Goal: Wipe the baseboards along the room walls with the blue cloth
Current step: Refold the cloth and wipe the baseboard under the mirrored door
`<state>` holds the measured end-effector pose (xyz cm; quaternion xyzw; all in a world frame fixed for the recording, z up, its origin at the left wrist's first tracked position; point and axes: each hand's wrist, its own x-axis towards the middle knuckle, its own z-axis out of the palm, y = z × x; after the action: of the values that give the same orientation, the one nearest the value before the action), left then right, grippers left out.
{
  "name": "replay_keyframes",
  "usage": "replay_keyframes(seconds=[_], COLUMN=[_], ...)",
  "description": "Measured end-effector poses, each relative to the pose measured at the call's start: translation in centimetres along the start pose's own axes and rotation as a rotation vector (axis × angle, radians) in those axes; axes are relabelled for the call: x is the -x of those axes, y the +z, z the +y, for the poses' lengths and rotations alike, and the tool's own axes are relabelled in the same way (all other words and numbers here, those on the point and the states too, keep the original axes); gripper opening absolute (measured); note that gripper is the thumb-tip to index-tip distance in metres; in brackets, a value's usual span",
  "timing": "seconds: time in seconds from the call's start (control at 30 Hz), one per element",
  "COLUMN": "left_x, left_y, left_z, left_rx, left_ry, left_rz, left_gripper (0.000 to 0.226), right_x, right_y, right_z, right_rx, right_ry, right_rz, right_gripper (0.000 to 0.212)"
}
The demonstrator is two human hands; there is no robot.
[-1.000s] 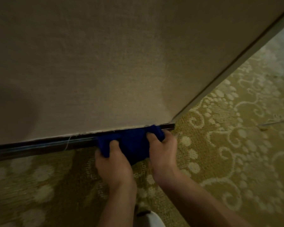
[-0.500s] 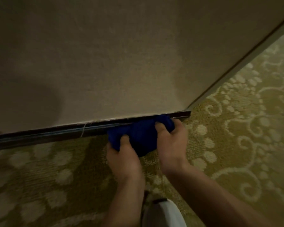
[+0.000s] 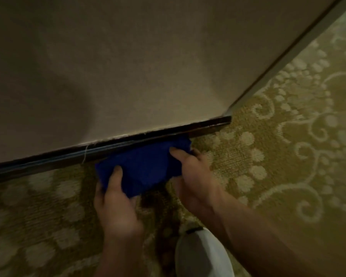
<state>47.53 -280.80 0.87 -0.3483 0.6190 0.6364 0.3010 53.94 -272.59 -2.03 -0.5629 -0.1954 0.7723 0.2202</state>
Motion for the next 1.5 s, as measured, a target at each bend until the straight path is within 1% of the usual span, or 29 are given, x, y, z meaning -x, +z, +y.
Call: replay_keyframes(seconds=[0.07, 0.13, 0.23, 0.33, 0.37, 0.43, 0.5, 0.53, 0.6, 0.63, 0.7, 0.77, 0.83, 0.87, 0.93, 0.97, 1.03, 1.07, 1.13, 1.2, 1.27, 1.33, 1.4, 1.5], left_x=[0.2, 0.6, 0.7, 1.0, 0.9, 0.5, -0.2, -0.3, -0.6, -0.6, -0.4, 0.1, 0.7, 1.2, 1.7, 1.5, 0.6, 0.4, 0.7, 1.5, 2.0, 1.7, 0.7, -0.8], left_y=[-0.2, 1.0, 3.0, 3.1, 2.5, 0.9, -0.6, -1.0, -1.2, -0.9, 0.0, 0.4, 0.3, 0.1, -0.1, -0.1, 0.3, 0.8, 1.9, 2.8, 3.2, 2.7, 1.4, -0.1], left_z=[0.2, -0.2, -1.4, -1.3, -0.8, 0.9, 2.4, 2.8, 2.6, 2.3, 1.8, 1.5, 1.4, 1.6, 2.3, 2.7, 2.7, 2.5, 2.0, 1.4, 1.1, 1.5, 2.6, 3.8], left_rx=[-0.047, -0.080, -0.121, -0.122, -0.094, -0.030, 0.005, 0.011, -0.014, -0.042, -0.085, -0.109, -0.099, -0.080, -0.036, -0.017, -0.008, -0.006, 0.023, 0.083, 0.106, 0.099, 0.094, 0.163], left_ry=[0.022, 0.019, 0.004, -0.049, -0.053, -0.016, 0.057, 0.081, 0.082, 0.059, -0.009, -0.039, 0.010, 0.033, 0.095, 0.136, 0.172, 0.160, 0.091, 0.031, 0.018, -0.003, -0.016, 0.028], left_rz=[-0.076, -0.181, -0.282, -0.350, -0.341, -0.256, -0.158, -0.133, -0.145, -0.181, -0.286, -0.348, -0.335, -0.306, -0.231, -0.195, -0.167, -0.167, -0.170, -0.183, -0.186, -0.203, -0.189, -0.077], left_gripper=[0.048, 0.044, 0.040, 0.038, 0.038, 0.037, 0.026, 0.025, 0.025, 0.030, 0.036, 0.037, 0.029, 0.022, 0.011, 0.009, 0.013, 0.021, 0.041, 0.050, 0.056, 0.049, 0.031, 0.036], right_x=[0.1, 0.5, 0.9, 1.5, 1.6, 1.8, 2.1, 2.1, 2.0, 1.9, 1.6, 1.9, 2.7, 3.2, 4.2, 4.3, 4.2, 4.1, 3.8, 3.5, 3.3, 3.3, 3.7, 4.7], right_y=[-1.0, -1.9, -2.7, -1.7, -1.0, 0.8, 2.4, 2.8, 2.8, 2.3, 1.3, 0.4, 0.0, 0.1, 0.9, 1.4, 1.9, 1.8, 1.2, 0.3, -0.1, 0.1, 0.7, 2.7], right_z=[-0.3, -1.7, -4.4, -5.6, -5.2, -3.4, -1.6, -1.1, -1.2, -1.6, -2.8, -3.8, -4.0, -3.9, -3.2, -2.7, -2.4, -2.7, -3.7, -4.4, -4.4, -3.9, -2.8, -0.6], right_rx=[-0.118, -0.177, -0.239, -0.258, -0.233, -0.163, -0.092, -0.065, -0.019, -0.008, -0.045, -0.084, -0.089, -0.100, -0.119, -0.118, -0.094, -0.078, -0.061, -0.050, -0.068, -0.075, -0.024, 0.091], right_ry=[0.048, 0.084, 0.038, -0.032, -0.039, 0.018, 0.117, 0.144, 0.148, 0.129, 0.063, 0.023, 0.036, 0.057, 0.122, 0.159, 0.191, 0.180, 0.139, 0.093, 0.056, 0.038, 0.079, 0.218], right_rz=[-0.091, -0.140, -0.086, -0.069, -0.083, -0.127, -0.182, -0.203, -0.198, -0.180, -0.094, -0.010, -0.004, -0.028, -0.101, -0.131, -0.140, -0.126, -0.081, -0.055, -0.045, -0.033, -0.038, -0.118], right_gripper=[0.045, 0.044, 0.041, 0.035, 0.030, 0.025, 0.029, 0.031, 0.035, 0.037, 0.039, 0.031, 0.017, 0.016, 0.021, 0.024, 0.023, 0.022, 0.022, 0.021, 0.020, 0.023, 0.026, 0.021])
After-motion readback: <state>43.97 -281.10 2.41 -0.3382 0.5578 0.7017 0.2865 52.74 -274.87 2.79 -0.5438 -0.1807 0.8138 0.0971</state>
